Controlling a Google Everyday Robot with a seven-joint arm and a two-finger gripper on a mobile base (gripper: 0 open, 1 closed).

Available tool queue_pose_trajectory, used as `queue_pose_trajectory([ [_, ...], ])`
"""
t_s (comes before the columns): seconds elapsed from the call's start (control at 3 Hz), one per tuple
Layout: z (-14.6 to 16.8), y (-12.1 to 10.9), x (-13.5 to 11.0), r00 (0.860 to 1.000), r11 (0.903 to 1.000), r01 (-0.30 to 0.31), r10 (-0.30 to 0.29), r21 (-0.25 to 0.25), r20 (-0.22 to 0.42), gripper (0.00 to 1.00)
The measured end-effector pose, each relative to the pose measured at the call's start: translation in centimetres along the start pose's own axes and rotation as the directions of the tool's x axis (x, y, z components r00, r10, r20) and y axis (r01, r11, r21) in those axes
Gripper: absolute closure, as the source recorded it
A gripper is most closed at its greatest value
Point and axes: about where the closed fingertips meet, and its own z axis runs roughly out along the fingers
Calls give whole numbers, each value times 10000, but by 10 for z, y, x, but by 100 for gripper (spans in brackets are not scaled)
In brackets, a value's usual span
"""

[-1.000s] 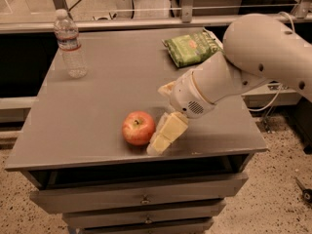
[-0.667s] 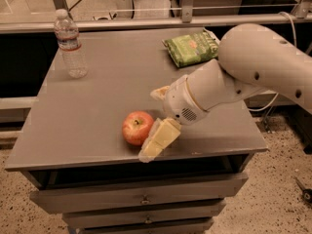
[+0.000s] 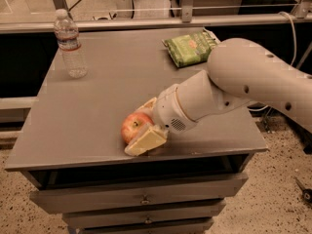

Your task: Move apple near water bottle

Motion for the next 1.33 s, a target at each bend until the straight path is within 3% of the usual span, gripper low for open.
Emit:
queue_pose_trajectory([
  [0.33, -5, -5, -5, 9999, 9997, 106, -107, 237, 33, 62],
  [0.67, -33, -25, -11, 9995, 9953, 310, -298, 914, -143, 85],
  [1.0, -36, -28, -13, 9992, 9943, 370, -357, 999, -155, 100],
  [1.33, -36, -28, -13, 9992, 9943, 372, -358, 999, -155, 100],
])
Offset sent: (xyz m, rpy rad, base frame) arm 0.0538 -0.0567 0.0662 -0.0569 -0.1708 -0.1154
